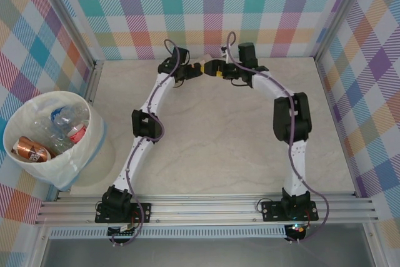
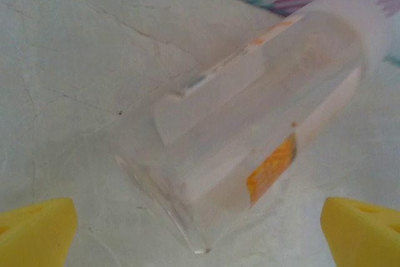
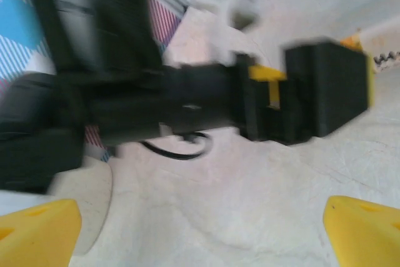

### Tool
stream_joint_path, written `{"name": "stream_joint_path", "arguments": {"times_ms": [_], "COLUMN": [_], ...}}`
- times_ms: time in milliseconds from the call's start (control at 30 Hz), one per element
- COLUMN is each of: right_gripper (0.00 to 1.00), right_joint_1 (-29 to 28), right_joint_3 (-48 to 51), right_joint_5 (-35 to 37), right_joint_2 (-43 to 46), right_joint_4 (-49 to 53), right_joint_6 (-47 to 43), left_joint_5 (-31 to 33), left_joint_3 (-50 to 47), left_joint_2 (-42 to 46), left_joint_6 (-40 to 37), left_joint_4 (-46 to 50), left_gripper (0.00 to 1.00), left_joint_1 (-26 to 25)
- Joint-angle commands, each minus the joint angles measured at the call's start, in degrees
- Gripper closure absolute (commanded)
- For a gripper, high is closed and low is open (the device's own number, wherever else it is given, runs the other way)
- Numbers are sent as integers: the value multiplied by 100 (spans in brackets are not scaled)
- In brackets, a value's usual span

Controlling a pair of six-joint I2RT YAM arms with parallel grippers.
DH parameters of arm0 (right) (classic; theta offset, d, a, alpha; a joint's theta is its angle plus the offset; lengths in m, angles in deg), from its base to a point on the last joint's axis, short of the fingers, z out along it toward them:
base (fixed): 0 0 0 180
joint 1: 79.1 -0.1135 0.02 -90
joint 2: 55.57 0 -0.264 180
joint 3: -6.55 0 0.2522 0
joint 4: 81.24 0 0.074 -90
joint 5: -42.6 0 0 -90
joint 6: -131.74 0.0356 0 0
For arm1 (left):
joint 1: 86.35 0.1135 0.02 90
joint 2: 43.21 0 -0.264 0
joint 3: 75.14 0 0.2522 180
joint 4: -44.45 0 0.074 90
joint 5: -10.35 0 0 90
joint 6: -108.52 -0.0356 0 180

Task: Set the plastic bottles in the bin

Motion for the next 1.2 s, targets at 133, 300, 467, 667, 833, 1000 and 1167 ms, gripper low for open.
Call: {"name": "stream_joint_path", "arguments": {"times_ms": [133,300,467,667,833,1000,1167], "right_gripper": [0,0,0,0,0,0,0], "right_joint_1": [23,37,75,343,394,387,387], "right_joint_3": [1711,1791,1663,1107,1143,1269,1375], "right_joint_5": [940,1263,1797,2184,2272,2533,2453], "right_joint_2": [1618,1716,1415,444,131,-37,-119], "right_joint_4": [-201,162,-278,-666,-1109,-1033,-1040], "right_joint_6": [-474,-479,-29,925,1590,2188,2747], "left_joint_5": [-1159,-1293,-2375,-1861,-2159,-2833,-2443], "left_joint_3": [359,377,382,375,375,375,375], "left_joint_2": [-322,32,576,822,367,-12,-18], "left_joint_6": [-1216,-1425,-1230,-1609,-1815,-2020,-3062], "left_joint_4": [-1158,-803,-491,-353,-874,-1041,-363], "left_gripper": [1,0,0,0,0,0,0], "left_joint_1": [-107,-187,-3,-54,13,-254,-629]}}
